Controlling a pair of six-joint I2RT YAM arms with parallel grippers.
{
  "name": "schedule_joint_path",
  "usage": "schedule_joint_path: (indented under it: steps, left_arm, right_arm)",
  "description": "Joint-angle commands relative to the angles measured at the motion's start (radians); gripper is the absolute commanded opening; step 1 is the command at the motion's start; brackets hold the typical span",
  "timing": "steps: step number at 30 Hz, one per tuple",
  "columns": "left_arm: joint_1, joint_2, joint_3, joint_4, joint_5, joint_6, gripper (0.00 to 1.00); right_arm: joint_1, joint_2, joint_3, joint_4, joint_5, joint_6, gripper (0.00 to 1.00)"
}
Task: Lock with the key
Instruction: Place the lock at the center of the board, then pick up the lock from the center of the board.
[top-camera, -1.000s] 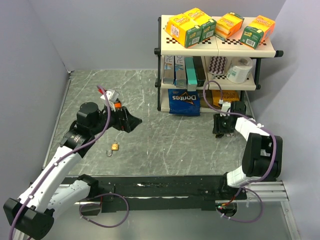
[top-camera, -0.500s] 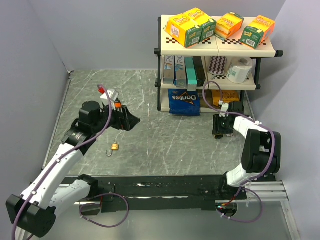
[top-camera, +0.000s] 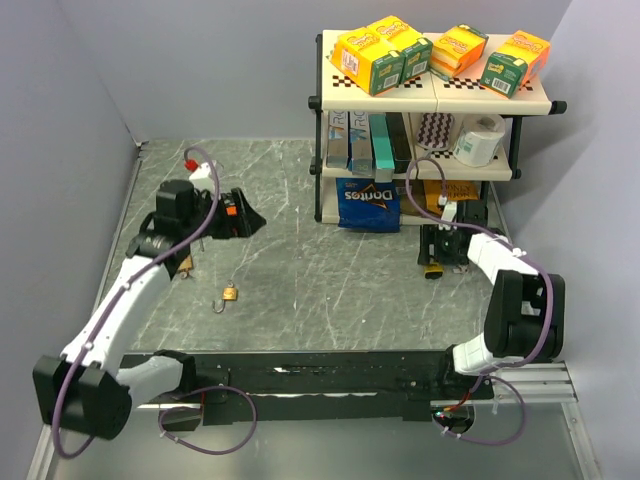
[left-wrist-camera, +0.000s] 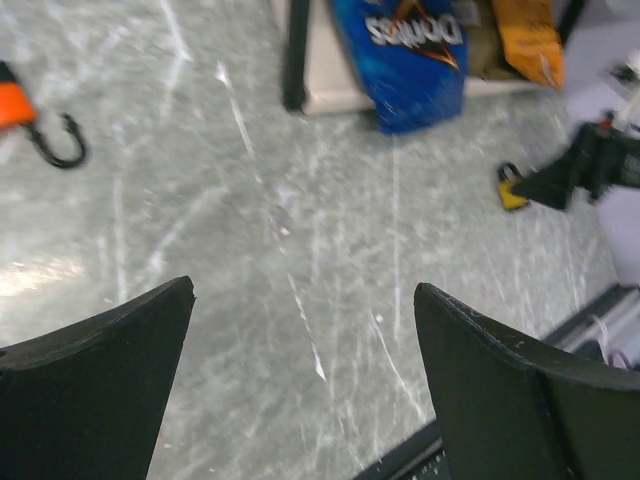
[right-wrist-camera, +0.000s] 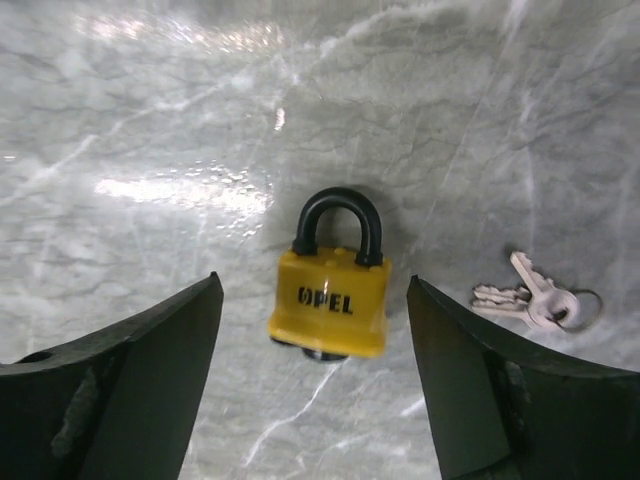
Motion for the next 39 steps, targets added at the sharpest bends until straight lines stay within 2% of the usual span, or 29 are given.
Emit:
schedule_joint_path:
  steps: [1, 5, 10, 15, 22, 27, 29, 31, 39]
  left_arm:
    - [0.049, 0.127, 0.131, -0.021, -0.072, 0.036, 0.96]
    - [0.072, 0.245, 0.225, -0.014, -0.185, 0.047, 0.96]
    - [0.075, 0.394, 0.309, 0.029, -0.311, 0.013, 0.96]
    - [0.076, 0.518, 0.375, 0.056, -0.347, 0.008, 0.99]
    - [0.075, 0.716, 0.458, 0.031, -0.44, 0.03, 0.88]
    - [0.075, 0.802, 0.461, 0.06, -0.512, 0.038, 0.84]
    - [0.075, 0.836, 0.464, 0.069, -0.522, 0.045, 0.83]
    - [0.075, 0.868, 0.469, 0.083, -0.525, 0.047, 0.83]
    - [0.075, 0.957, 0.493, 0.126, -0.554, 0.068, 0.79]
  right_arm:
    - [0.01, -0.114, 0.079, -0.035, -0.031, 0.016, 0.85]
    - [0.024, -0.171, 0.125, -0.044, -0.058, 0.002, 0.99]
    - [0.041, -0.249, 0.194, -0.055, -0.078, 0.01, 1.0]
    - [0.042, -0.359, 0.168, -0.021, -0.168, -0.001, 1.0]
    - [0.048, -0.583, 0.135, 0.072, -0.407, -0.025, 1.0]
    - [0.061, -0.685, 0.118, 0.108, -0.457, -0.056, 1.0]
    - [0.062, -0.705, 0.102, 0.129, -0.411, -0.023, 1.0]
    - [0.061, -0.725, 0.09, 0.14, -0.331, 0.102, 1.0]
    - [0.062, -0.746, 0.081, 0.096, -0.509, 0.025, 1.0]
